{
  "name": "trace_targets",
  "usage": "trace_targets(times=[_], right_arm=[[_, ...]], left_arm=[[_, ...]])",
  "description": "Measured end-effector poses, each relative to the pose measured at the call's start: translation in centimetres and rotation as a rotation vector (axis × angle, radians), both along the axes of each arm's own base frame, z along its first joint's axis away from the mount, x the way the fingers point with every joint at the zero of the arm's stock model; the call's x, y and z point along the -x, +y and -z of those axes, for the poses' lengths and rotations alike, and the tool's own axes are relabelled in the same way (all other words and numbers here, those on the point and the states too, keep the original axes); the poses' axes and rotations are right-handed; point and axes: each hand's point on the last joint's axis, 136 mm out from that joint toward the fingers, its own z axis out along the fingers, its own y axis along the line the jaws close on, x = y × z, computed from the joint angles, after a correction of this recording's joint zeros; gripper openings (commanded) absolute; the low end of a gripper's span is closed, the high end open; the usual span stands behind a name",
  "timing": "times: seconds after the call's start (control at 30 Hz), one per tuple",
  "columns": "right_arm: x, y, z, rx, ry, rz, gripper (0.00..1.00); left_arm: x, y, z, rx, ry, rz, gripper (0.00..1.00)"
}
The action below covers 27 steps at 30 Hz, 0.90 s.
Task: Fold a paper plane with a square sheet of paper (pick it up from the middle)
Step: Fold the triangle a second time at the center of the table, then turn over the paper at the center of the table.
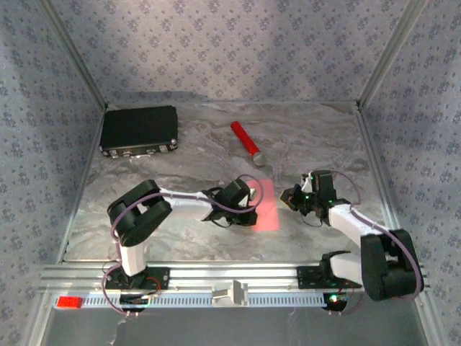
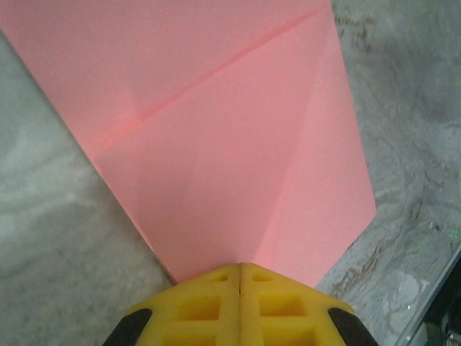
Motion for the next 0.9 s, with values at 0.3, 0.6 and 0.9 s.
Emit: trace_targets(times=[0.3, 0.6, 0.9], right_arm=[[4.3, 1.4, 0.3, 0.057, 0.057, -0.069, 0.38], [6.4, 2.4, 0.8, 0.072, 0.116, -0.098, 0.41], [7.5, 2.5, 1.5, 0.086, 0.169, -0.111, 0.43]], left_arm=[[-2.7, -1.0, -3.5, 0.026, -0.073, 0.004, 0.06], [-4.5, -1.2, -2.4, 0.013, -0.075, 0.010, 0.03], [-4.0, -0.4, 0.1, -0.047, -0.037, 0.024, 0.01]])
